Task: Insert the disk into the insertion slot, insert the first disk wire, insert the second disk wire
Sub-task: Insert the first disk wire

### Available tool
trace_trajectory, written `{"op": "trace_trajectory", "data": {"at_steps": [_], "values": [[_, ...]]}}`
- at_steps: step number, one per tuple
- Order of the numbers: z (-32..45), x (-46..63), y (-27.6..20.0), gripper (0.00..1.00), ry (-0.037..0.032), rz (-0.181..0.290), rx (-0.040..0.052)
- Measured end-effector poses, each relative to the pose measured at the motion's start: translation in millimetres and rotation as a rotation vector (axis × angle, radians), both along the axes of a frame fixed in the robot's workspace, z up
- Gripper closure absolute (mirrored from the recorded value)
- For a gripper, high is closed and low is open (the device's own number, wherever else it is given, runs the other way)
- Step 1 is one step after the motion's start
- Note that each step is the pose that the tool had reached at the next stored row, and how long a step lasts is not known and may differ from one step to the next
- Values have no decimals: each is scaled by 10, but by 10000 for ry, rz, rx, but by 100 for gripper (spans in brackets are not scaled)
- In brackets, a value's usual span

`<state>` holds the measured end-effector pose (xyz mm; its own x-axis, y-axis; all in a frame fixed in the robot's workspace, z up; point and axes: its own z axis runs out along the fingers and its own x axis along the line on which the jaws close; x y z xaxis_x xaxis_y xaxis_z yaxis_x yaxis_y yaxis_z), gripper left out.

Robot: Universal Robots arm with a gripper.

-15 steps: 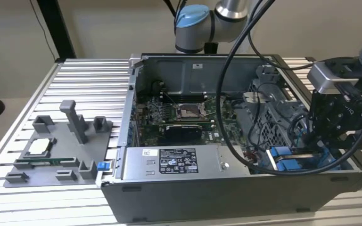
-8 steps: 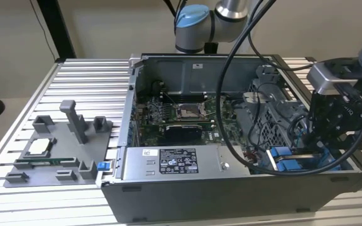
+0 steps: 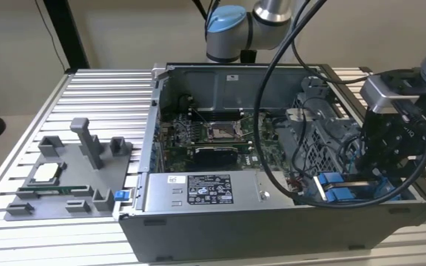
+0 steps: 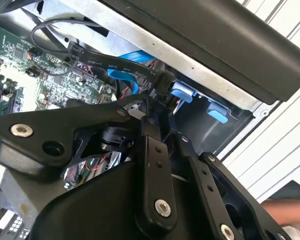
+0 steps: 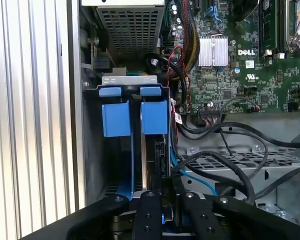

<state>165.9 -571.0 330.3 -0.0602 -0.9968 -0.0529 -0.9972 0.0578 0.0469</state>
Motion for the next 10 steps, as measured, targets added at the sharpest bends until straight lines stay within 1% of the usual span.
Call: {"op": "trace_trajectory", "data": {"at_steps": [4, 10], "values": [[99, 1, 0, 100, -1, 2, -15], [312, 1, 0, 100, 0, 2, -18]]}}
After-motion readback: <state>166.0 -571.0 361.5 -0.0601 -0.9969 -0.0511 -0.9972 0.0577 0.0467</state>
